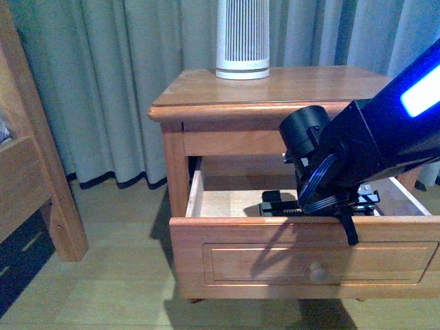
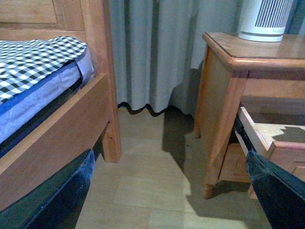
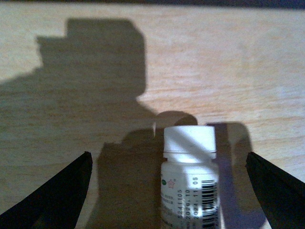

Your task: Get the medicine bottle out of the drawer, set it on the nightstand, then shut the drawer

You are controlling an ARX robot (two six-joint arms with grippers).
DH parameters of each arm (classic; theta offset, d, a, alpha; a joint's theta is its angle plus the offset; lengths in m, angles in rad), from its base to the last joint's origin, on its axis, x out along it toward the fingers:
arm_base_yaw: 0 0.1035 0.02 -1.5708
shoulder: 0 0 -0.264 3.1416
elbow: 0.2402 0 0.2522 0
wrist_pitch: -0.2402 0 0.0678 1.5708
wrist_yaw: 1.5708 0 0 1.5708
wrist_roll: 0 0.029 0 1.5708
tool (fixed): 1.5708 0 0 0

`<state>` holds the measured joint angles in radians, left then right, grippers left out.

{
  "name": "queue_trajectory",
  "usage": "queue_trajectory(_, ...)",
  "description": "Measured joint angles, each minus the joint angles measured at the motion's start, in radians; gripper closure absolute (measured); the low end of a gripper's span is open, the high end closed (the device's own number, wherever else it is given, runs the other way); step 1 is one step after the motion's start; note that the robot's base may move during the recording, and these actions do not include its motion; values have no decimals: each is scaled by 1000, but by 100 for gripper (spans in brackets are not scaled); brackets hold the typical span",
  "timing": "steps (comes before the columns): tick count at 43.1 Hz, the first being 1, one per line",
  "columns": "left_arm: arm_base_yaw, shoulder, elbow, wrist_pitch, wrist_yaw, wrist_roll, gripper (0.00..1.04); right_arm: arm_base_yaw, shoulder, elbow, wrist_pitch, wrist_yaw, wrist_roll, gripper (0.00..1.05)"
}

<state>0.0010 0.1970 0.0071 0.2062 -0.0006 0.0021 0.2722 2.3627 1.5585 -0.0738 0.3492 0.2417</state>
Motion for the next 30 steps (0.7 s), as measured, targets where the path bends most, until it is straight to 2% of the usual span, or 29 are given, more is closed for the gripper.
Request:
queue_trajectory(6, 0, 0, 0, 0, 0, 0, 7, -4, 19, 41, -72, -14, 30, 7)
queue_trajectory(14, 0, 0, 0, 0, 0, 0, 7, -12, 31, 60, -84, -24, 36, 7)
queue_trajectory(30, 0, 0, 0, 0, 0, 0, 7, -19, 30, 45, -53, -22, 25, 53)
